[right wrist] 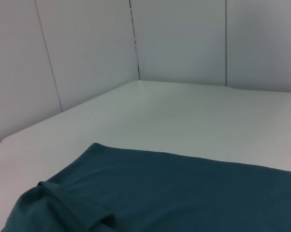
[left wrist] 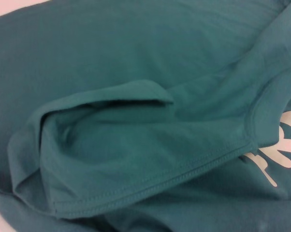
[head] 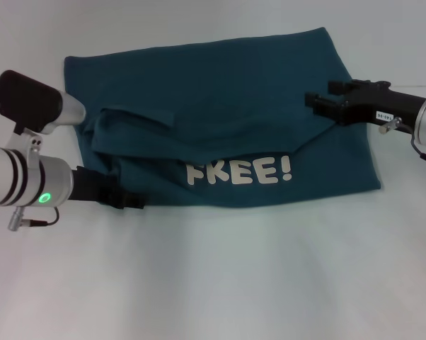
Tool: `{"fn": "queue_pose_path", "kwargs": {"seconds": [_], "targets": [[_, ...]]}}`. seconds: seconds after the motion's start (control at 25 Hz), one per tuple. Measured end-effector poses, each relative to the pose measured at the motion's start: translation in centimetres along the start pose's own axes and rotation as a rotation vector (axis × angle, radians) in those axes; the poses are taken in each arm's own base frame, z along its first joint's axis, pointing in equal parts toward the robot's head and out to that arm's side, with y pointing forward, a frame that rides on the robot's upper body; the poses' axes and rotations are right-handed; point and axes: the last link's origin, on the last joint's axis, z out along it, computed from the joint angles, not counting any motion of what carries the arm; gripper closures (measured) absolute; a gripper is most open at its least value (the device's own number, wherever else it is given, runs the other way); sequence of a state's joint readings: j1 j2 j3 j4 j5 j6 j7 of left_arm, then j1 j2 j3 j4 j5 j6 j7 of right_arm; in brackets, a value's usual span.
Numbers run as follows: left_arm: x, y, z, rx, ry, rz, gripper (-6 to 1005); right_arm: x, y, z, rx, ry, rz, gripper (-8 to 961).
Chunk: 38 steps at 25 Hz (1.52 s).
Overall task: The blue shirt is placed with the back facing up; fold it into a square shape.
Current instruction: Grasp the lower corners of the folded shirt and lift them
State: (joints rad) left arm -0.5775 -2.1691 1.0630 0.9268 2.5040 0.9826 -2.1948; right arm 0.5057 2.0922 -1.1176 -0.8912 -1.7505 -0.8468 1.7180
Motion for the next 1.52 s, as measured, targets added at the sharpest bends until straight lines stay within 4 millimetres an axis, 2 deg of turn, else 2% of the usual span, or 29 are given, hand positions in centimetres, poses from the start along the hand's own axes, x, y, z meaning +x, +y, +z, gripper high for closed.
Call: {"fn": "queue_pose_path", "kwargs": {"seconds": [0.44,0.88,1.0,1.2,1.4,1.52], "targets": [[-0.2,0.1,0.8,0.001,0.014,0.003,226,0.5,-0.3,-0.2,0.015,0.005,0.023,382],[-0.5,-0.5,0.5,0.009,0.019,-0.035,413,0.5,-0.4,-0.3,0.018,0.001,0.03,389],[-0.6,-0.4,0.5,0.005,0.016,-0.035,660,0.6,-0.4,-0.3,0.019,0.002,0.035,389],[-0.8,0.0,0.5,-0.019,-0.001,-0.025,886,1.2,-0.6,-0.6,0.029,0.025,0.057,390],[-0.8,0.2,0.4,-0.04,-0.012,-0.024,979,1.4,-1.2,-1.2,0.061,0.078,0.056,392],[-0.8,0.4,0.4,-0.052,-0.018,-0.021,978,0.7,-1.1,-1.7,0.069,0.123,0.05,392]]}}
